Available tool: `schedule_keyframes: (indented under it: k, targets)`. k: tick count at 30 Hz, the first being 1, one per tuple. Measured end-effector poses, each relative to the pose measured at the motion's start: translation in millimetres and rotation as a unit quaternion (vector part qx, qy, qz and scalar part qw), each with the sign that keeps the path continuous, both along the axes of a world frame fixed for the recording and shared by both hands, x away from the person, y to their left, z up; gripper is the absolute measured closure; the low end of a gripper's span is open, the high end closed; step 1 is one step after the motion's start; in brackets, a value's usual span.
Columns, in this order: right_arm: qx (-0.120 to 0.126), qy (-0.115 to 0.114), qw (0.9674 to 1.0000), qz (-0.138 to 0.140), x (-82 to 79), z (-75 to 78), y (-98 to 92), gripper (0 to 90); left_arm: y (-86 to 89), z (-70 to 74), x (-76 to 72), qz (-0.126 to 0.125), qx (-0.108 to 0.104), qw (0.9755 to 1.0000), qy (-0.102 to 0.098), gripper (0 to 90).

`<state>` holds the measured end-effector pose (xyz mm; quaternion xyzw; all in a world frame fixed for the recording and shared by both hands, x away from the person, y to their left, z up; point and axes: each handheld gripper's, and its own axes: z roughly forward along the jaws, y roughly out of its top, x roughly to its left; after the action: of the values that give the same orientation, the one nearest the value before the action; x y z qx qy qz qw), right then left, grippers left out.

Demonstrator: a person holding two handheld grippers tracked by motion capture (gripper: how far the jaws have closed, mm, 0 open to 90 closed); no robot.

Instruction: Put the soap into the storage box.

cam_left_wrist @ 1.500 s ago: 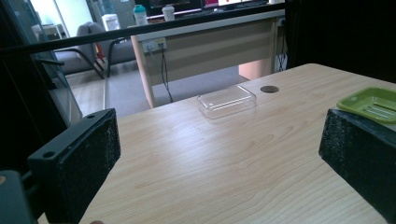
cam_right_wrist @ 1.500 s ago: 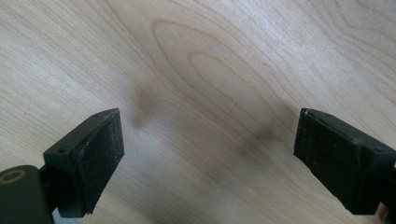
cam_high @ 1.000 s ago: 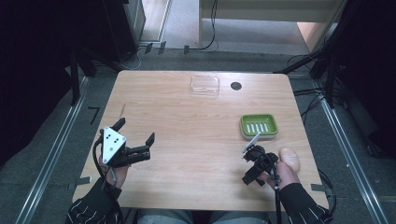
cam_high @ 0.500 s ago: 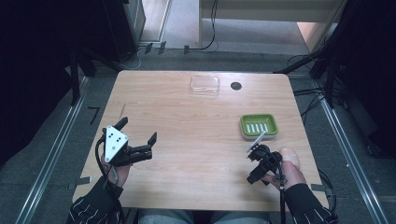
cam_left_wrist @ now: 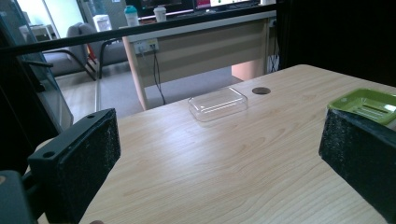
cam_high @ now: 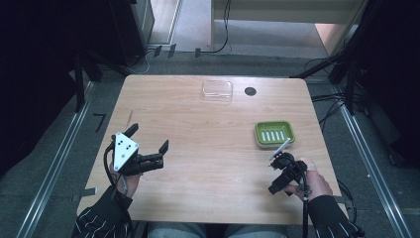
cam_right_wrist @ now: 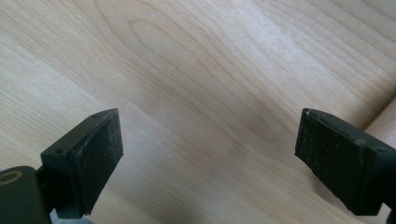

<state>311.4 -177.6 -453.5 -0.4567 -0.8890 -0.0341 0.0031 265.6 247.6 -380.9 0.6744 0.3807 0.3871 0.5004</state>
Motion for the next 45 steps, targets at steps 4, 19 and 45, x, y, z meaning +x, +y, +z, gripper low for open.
schedule_keyframes:
  k: [4, 19, 45]
  targets:
    - [0.000, -0.005, 1.0000, -0.002, 1.1, 0.3, -4.1, 8.2, -0.6, 0.0, 0.4, -0.001, 0.000, 1.0000, -0.001, 0.0]
    - [-0.001, -0.016, 0.9994, -0.031, 11.9, 6.5, -29.5, 4.5, -1.0, -0.3, 0.7, -0.001, -0.001, 1.0000, 0.000, 0.0]
    - [0.009, -0.032, 0.9931, -0.112, 29.2, 14.8, -66.2, 3.6, -1.7, -0.5, 0.9, -0.005, 0.001, 1.0000, 0.001, 0.0]
